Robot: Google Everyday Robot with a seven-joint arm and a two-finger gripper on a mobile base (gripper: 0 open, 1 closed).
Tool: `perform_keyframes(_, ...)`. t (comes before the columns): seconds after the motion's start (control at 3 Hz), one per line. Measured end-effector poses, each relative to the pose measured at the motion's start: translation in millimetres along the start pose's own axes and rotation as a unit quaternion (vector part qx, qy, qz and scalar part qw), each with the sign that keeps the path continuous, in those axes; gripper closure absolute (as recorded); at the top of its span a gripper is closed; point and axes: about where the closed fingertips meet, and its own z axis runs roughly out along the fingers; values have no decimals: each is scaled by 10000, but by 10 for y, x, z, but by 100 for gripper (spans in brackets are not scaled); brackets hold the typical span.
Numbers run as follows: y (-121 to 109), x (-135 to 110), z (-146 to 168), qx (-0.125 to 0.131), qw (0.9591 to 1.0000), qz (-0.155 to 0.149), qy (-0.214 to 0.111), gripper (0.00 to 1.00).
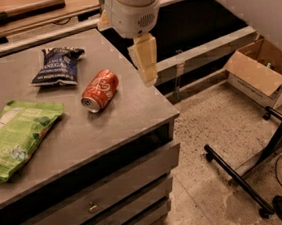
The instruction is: Place coke can upright
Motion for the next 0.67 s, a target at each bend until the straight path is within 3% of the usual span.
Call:
perform_keyframes(0.33,-273,-168,400,86,9952,-946,-230,0)
perform_keyframes(0.67,-500,-296,742,151,9846,-1686,-428,0)
